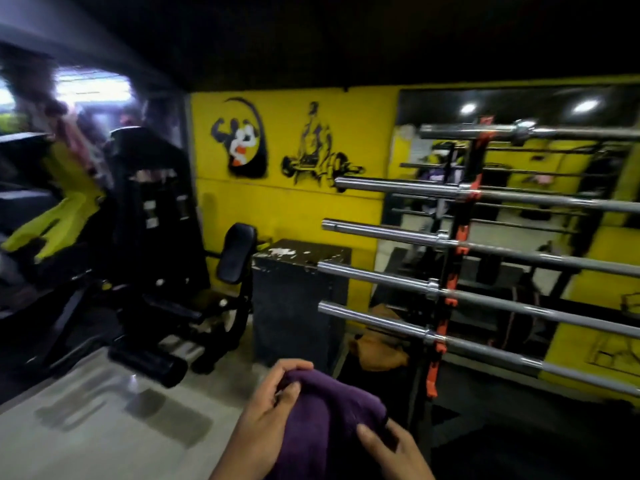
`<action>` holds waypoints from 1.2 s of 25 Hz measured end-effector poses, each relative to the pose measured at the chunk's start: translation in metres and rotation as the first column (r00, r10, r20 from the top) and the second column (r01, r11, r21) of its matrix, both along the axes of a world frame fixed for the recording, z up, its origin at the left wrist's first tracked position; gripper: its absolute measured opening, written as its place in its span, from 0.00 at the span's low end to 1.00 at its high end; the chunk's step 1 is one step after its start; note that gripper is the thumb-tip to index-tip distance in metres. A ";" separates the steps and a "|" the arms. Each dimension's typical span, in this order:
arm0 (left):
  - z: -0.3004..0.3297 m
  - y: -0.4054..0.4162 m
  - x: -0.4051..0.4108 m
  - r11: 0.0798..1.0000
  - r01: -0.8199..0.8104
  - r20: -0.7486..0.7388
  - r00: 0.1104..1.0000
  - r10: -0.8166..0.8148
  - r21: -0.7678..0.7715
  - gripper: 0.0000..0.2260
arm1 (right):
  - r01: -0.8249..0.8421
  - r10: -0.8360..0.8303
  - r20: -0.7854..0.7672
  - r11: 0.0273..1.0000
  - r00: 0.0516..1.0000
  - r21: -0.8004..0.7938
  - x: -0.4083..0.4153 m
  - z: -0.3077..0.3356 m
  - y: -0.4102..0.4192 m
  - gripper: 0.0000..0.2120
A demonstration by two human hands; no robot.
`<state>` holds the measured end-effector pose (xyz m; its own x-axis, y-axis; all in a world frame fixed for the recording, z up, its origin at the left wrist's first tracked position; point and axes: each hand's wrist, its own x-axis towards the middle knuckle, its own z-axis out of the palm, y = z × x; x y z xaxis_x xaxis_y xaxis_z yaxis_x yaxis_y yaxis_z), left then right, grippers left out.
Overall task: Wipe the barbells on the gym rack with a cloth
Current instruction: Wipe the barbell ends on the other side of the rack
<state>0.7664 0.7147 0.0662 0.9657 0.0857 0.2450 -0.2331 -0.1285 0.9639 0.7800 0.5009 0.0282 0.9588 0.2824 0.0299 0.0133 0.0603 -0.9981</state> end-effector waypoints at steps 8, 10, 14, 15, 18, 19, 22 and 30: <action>0.061 -0.028 0.181 0.936 0.346 0.011 0.938 -0.348 0.067 0.14 | 0.488 -0.489 -0.042 0.855 0.871 0.176 0.136 0.044 -0.009 0.09; 0.077 -0.035 0.218 0.906 0.402 0.059 0.909 -0.412 0.131 0.15 | 0.606 -0.606 -0.065 0.772 0.792 0.190 0.161 0.053 -0.016 0.17; 0.104 -0.029 0.296 0.851 0.349 0.200 0.871 -0.449 0.392 0.17 | 0.735 -0.750 -0.105 0.595 0.654 0.325 0.205 0.087 -0.038 0.14; 0.108 -0.025 0.314 0.834 0.329 0.217 0.863 -0.456 0.442 0.17 | 0.747 -0.768 -0.107 0.565 0.631 0.350 0.214 0.095 -0.045 0.14; 0.119 -0.011 0.364 0.776 0.267 0.259 0.838 -0.480 0.571 0.18 | 0.758 -0.809 -0.017 0.544 0.588 0.360 0.230 0.130 -0.059 0.15; 0.123 -0.008 0.381 0.747 0.245 0.269 0.827 -0.494 0.618 0.18 | 0.778 -0.832 0.028 0.530 0.554 0.338 0.237 0.142 -0.063 0.14; 0.139 -0.004 0.433 0.687 0.165 0.331 0.781 -0.530 0.708 0.20 | 0.787 -0.845 0.184 0.534 0.501 0.308 0.264 0.176 -0.070 0.13; 0.188 -0.046 0.546 0.534 -0.008 0.406 0.660 -0.632 0.846 0.26 | 0.826 -0.867 0.431 0.422 0.249 0.373 0.349 0.254 -0.123 0.08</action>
